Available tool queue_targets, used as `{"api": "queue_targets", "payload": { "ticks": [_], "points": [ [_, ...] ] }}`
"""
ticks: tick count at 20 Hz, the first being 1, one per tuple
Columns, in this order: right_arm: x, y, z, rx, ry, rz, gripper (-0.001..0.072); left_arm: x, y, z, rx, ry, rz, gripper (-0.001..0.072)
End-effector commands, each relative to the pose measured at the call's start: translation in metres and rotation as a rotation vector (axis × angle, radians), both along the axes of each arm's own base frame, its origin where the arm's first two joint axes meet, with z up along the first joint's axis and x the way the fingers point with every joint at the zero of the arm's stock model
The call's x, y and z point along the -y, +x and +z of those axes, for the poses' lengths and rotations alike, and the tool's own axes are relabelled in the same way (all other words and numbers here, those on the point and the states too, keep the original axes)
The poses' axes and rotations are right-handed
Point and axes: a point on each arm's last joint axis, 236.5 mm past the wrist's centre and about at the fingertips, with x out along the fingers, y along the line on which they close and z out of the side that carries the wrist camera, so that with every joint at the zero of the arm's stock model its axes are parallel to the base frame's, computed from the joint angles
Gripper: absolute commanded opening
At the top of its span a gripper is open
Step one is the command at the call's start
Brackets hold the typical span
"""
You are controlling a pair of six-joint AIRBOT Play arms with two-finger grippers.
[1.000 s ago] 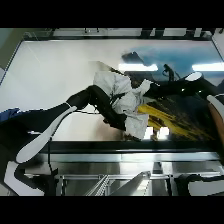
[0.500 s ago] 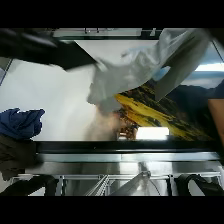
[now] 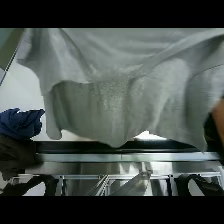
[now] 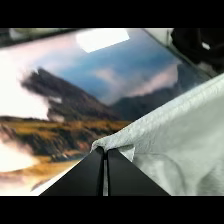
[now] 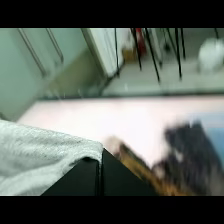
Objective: Fold the shirts.
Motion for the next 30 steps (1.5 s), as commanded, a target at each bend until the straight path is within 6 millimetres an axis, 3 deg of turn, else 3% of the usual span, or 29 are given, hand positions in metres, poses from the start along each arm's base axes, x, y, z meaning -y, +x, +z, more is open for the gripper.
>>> {"api": "queue_targets", "payload": {
  "ticks": [1,3,5,6,7,8,9,10,11,13,17,19,20,22,24,25,27,30],
  "points": [
    [-0.003,0.049,-0.144,-0.314,-0.003,0.049,0.0014,0.037,0.065,-0.104,-0.196,0.012,-0.102,0.0022],
    [-0.001,0.064,-0.220,-0.447,-0.001,0.019,0.0014,0.065,0.096,-0.169,-0.293,0.017,-0.135,0.0021],
    [0.011,0.074,-0.281,-0.535,-0.012,-0.060,0.0013,0.085,0.119,-0.229,-0.385,0.012,-0.136,0.0023],
    [0.019,0.076,-0.304,-0.574,-0.013,-0.096,0.0014,0.093,0.121,-0.254,-0.433,0.014,-0.147,0.0172],
    [0.022,0.076,-0.320,-0.608,-0.010,-0.107,0.0015,0.095,0.122,-0.271,-0.473,0.015,-0.151,0.0450],
    [0.021,0.073,-0.332,-0.644,-0.007,-0.096,0.0036,0.094,0.120,-0.282,-0.531,0.001,-0.147,0.0681],
    [0.019,0.069,-0.339,-0.669,-0.009,-0.075,0.0275,0.089,0.114,-0.285,-0.582,-0.003,-0.148,0.0715],
    [0.019,0.064,-0.342,-0.684,-0.020,-0.058,0.0521,0.079,0.103,-0.285,-0.636,-0.001,-0.164,0.0714],
    [0.023,0.062,-0.342,-0.688,-0.042,-0.051,0.0526,0.068,0.090,-0.281,-0.694,0.000,-0.176,0.0712],
    [0.041,0.062,-0.335,-0.675,-0.086,-0.063,0.0526,0.042,0.057,-0.270,-0.835,0.015,-0.205,0.0593],
    [0.075,0.061,-0.307,-0.728,-0.058,-0.072,0.0522,0.028,-0.007,-0.262,-0.953,0.003,-0.188,0.0590],
    [0.064,0.059,-0.291,-0.754,-0.035,0.002,0.0498,0.020,-0.039,-0.286,-0.992,0.031,-0.103,0.0590],
    [0.052,0.060,-0.286,-0.757,-0.046,0.052,0.0457,0.009,-0.055,-0.307,-1.011,0.080,-0.046,0.0590],
    [0.021,0.069,-0.279,-0.756,-0.073,0.146,0.0460,-0.015,-0.083,-0.348,-1.070,0.140,0.084,0.0591],
    [-0.009,0.081,-0.284,-0.786,-0.074,0.200,0.0461,-0.028,-0.108,-0.371,-1.128,0.099,0.161,0.0591],
    [-0.014,0.089,-0.290,-0.817,-0.061,0.192,0.0461,-0.031,-0.121,-0.377,-1.172,0.060,0.185,0.0591],
    [0.000,0.106,-0.304,-0.865,-0.060,0.139,0.0460,-0.023,-0.146,-0.376,-1.239,-0.061,0.193,0.0591],
    [0.041,0.118,-0.328,-0.960,-0.074,0.060,0.0461,0.001,-0.181,-0.370,-1.286,-0.184,0.166,0.0590]
  ]
}}
